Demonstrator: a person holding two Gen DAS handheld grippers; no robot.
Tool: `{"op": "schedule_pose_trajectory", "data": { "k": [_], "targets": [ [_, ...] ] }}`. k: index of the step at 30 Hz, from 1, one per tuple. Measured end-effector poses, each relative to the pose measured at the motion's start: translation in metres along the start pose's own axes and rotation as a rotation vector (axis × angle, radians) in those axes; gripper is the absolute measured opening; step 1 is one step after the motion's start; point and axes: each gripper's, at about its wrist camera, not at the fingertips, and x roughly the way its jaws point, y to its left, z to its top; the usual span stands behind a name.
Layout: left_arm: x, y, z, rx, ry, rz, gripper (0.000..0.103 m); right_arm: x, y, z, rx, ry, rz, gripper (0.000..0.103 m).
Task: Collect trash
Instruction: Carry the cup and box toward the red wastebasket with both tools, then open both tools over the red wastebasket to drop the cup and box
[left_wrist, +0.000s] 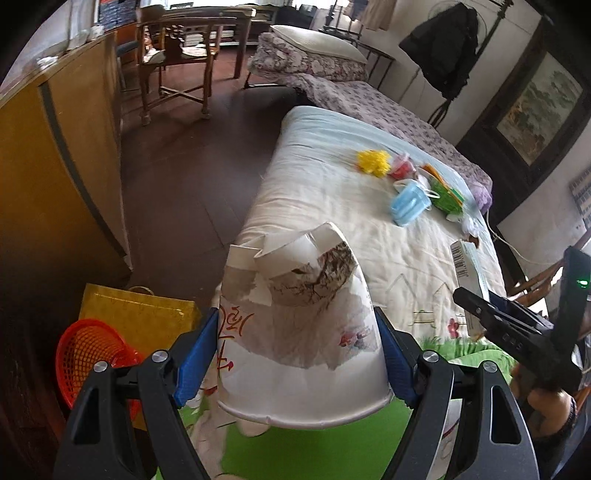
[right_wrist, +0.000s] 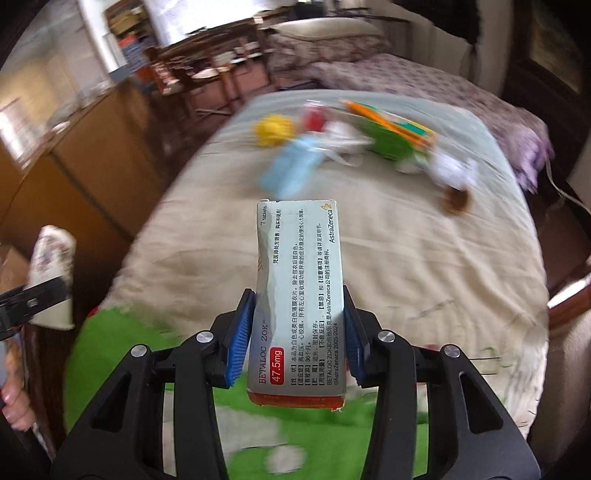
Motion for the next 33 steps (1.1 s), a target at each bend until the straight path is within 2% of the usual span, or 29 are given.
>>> {"op": "schedule_pose_trajectory", "data": {
  "k": [3,10,16,22,30,33],
  "targets": [
    [-0.010,0.018,-0.006,-0.019,-0.013,0.021,0.079,-0.008,0.038,0.002,-0.063,-0.001,0.071,0.045],
    [-0.040,0.092,-0.029,-0.133,-0.046,0.112,0.079,-0.007,0.125,0.001,-0.199,0.053,0.213,0.045],
    [-0.061,0.172,-0.061,-0.272,-0.054,0.188,0.079,0.009,0.231,-0.015,-0.390,0.153,0.330,0.045],
    [-0.057,0.251,-0.099,-0.434,-0.007,0.225,0.079,0.048,0.321,-0.037,-0.515,0.285,0.389,0.045],
    [-0.028,0.320,-0.136,-0.582,0.074,0.196,0.079,0.098,0.383,-0.050,-0.543,0.417,0.420,0.045],
    [-0.016,0.328,-0.138,-0.614,0.083,0.207,0.079,0.116,0.394,-0.049,-0.534,0.445,0.424,0.045]
  ]
}}
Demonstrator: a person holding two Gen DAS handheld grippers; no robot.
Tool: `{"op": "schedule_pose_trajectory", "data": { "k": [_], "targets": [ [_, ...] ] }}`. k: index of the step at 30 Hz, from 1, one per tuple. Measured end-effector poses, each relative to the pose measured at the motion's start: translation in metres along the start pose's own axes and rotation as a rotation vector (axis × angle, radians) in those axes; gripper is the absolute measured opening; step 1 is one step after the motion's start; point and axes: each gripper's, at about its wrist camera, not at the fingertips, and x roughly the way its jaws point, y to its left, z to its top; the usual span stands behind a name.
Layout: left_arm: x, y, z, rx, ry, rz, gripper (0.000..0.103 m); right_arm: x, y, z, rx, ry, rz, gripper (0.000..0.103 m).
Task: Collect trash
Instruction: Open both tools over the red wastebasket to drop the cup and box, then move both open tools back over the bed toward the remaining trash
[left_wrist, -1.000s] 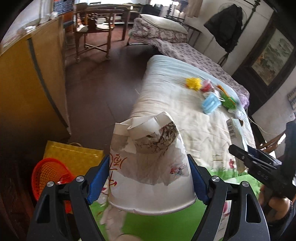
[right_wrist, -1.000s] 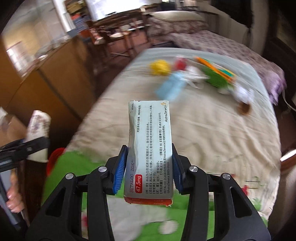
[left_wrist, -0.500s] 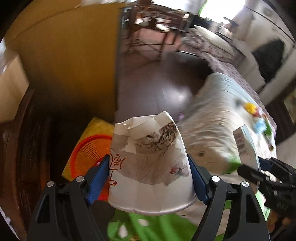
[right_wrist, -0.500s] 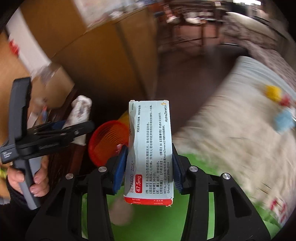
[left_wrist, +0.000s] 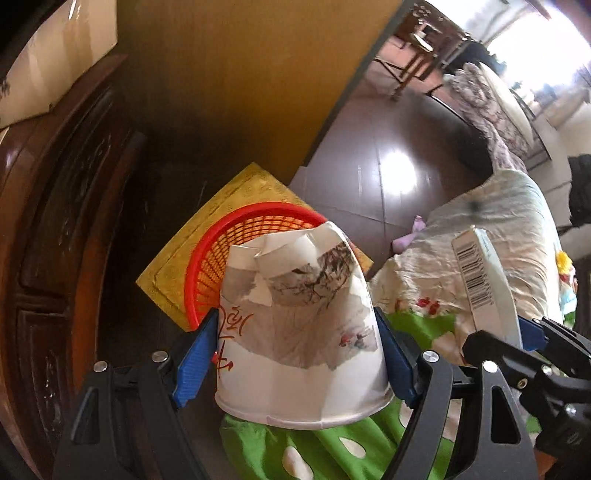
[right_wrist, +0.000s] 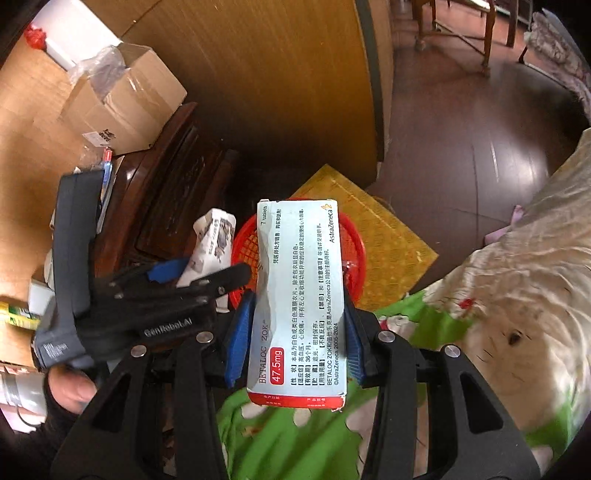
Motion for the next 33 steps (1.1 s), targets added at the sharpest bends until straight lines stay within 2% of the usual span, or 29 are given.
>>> {"op": "schedule_pose_trajectory", "data": {
  "k": [7,12,14,15,16,18,21,24,30,33],
  "targets": [
    [0.017,0.013,0.012,-0.056,0.020,0.006,0.080,0.031,-0.003,0.010,0.008,0.037,0.010,0.045],
    [0.022,0.017,0.017,-0.079,0.020,-0.005,0.081,0.045,-0.007,0.016,0.042,0.039,0.063,0.047],
    [0.023,0.022,0.017,-0.123,0.028,-0.028,0.083,0.051,-0.009,0.020,0.064,0.056,0.077,0.053],
    [0.025,0.027,0.017,-0.154,0.039,-0.047,0.083,0.051,-0.010,0.021,0.071,0.064,0.070,0.061],
    [0.026,0.031,0.017,-0.175,0.047,-0.061,0.083,0.048,-0.013,0.020,0.072,0.055,0.074,0.066],
    [0.026,0.039,0.015,-0.216,0.061,-0.090,0.084,0.039,-0.014,0.018,0.057,0.015,0.059,0.066],
    [0.023,0.037,0.014,-0.209,0.065,-0.062,0.084,0.024,-0.022,0.017,0.071,-0.016,0.048,0.066],
    [0.017,0.032,0.015,-0.201,0.054,-0.071,0.084,0.013,-0.030,0.014,0.093,-0.035,0.045,0.066],
    [0.001,-0.003,0.019,-0.107,0.018,-0.070,0.084,-0.024,-0.046,0.003,0.096,-0.102,-0.006,0.066],
    [-0.008,-0.025,0.020,-0.058,0.002,-0.073,0.084,-0.056,-0.057,-0.010,0.080,-0.154,-0.036,0.067]
  ]
}}
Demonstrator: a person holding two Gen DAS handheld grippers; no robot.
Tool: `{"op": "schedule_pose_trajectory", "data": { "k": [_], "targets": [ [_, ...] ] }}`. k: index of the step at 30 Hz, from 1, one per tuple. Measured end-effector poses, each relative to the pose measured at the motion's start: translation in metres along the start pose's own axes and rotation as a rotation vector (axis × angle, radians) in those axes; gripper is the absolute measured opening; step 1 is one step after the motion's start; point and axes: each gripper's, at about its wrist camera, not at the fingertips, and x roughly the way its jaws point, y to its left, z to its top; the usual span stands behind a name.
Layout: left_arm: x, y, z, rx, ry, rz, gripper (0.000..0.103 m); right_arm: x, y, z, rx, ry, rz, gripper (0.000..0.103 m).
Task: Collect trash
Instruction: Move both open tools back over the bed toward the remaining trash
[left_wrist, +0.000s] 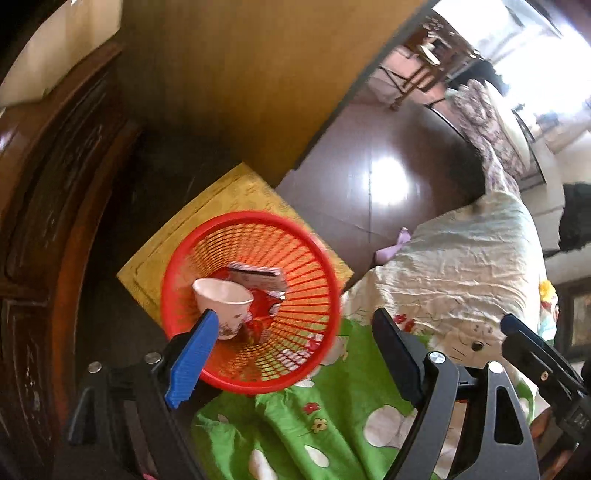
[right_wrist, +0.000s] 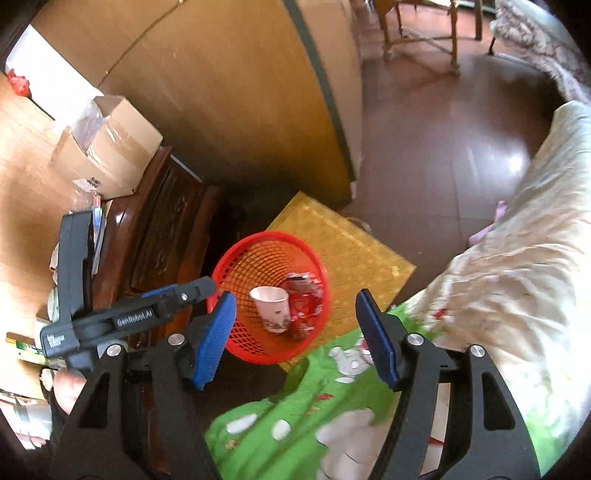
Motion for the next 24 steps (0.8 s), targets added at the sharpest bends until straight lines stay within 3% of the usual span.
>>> {"op": "schedule_pose_trajectory", "data": {
  "k": [5,8,10,15,21,24],
  "targets": [
    [-0.019,-0.062,-0.012,0.159,-0.040,-0.018,0.089,-0.066,-0.048,-0.027,0.048,-0.148,-0.080,0.076],
    [-0.025,-0.103,-0.021,0.239,-0.065,-0.032,0.091,-0.096,-0.081,-0.046,0.084,-0.209,-0.196,0.078],
    [-0.025,-0.135,-0.028,0.295,-0.065,-0.047,0.091,-0.112,-0.104,-0.061,0.088,-0.227,-0.305,0.081],
    [-0.020,-0.204,-0.053,0.429,-0.120,-0.055,0.091,-0.147,-0.161,-0.093,0.148,-0.272,-0.406,0.082],
    [-0.001,-0.306,-0.095,0.626,-0.134,-0.070,0.091,-0.187,-0.241,-0.128,0.307,-0.338,-0.511,0.085],
    [0.010,-0.340,-0.107,0.653,-0.116,-0.088,0.093,-0.202,-0.274,-0.142,0.355,-0.366,-0.568,0.087]
  ]
}}
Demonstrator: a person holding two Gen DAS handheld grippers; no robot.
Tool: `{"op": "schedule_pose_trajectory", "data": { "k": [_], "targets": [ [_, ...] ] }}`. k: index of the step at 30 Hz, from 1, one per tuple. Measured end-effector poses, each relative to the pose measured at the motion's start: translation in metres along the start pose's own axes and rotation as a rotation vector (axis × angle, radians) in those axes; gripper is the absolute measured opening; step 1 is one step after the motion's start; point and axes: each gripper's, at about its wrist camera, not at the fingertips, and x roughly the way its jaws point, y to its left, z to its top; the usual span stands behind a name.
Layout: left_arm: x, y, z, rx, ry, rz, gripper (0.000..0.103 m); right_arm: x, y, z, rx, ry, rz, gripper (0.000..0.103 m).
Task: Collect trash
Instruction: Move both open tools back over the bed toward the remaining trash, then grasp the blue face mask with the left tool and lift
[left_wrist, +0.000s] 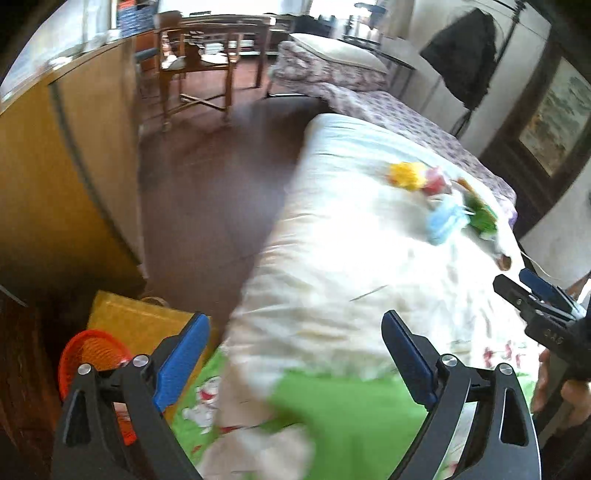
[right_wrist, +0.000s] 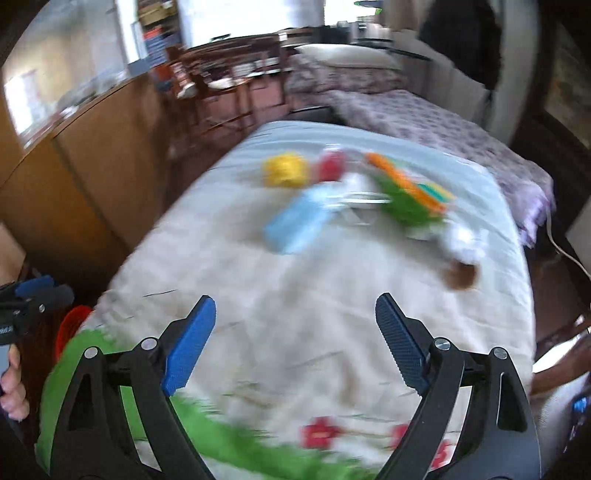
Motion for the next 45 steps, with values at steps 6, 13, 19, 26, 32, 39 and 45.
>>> {"op": "schedule_pose_trajectory", "data": {
  "k": [6,13,19,26,32,39,45],
  "targets": [
    [0.036,-0.068,0.020,0.075,0.038,-0.021,0.094,0.011,-0.064,-0.004,0.113,-0.025,-0.096,0.088],
    [0.082,-0.133,0.044,0.171,0.051,-0.029,0.094,0.032,-0.097,-0.017,0.207,0.033,-0.119,0.088],
    [0.132,-0.166,0.063,0.281,0.098,-0.014,0.092,0.036,-0.099,-0.019,0.223,0.059,-0.098,0.088],
    [0.165,-0.179,0.079,0.296,0.123,-0.011,0.077,0.044,-0.103,-0.019,0.243,0.079,-0.072,0.088],
    [0.159,-0.169,0.079,0.276,0.104,-0.010,0.036,0.047,-0.111,-0.020,0.285,0.073,-0.065,0.088],
    [0.125,-0.152,0.079,0.207,0.037,-0.065,0.032,0.046,-0.115,-0.013,0.291,-0.002,-0.129,0.088],
    [0.108,-0.135,0.072,0.153,0.009,-0.100,0.032,0.060,-0.121,-0.008,0.293,0.022,-0.175,0.088]
  ]
}}
